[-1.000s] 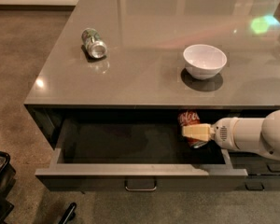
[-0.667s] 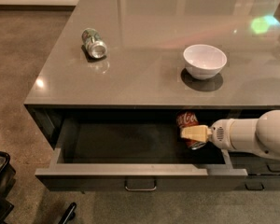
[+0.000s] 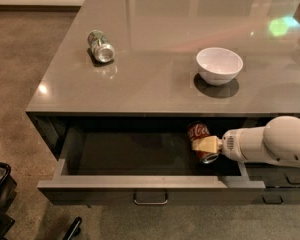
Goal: Place coke can into top drawer
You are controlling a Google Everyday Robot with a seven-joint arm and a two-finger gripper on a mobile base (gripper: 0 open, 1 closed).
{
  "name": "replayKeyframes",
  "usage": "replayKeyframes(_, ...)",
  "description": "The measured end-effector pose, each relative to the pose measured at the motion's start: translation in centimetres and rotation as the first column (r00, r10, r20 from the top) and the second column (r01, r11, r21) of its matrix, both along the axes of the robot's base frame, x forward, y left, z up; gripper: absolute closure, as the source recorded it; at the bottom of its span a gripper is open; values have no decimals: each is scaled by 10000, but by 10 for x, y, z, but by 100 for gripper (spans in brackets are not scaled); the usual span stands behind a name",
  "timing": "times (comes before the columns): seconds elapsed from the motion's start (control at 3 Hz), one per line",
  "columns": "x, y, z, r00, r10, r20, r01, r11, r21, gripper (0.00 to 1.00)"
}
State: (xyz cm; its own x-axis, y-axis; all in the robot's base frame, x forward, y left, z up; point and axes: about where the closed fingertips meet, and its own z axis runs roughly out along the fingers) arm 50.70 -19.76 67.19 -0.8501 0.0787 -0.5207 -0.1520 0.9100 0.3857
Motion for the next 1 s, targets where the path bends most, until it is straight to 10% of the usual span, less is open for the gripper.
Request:
replayKeyframes(0.33, 3, 3, -5, 9991, -31, -427, 11, 9990, -450, 100)
replayKeyframes(1.0, 6, 9, -11, 9966, 96, -816, -138, 9986, -507, 58)
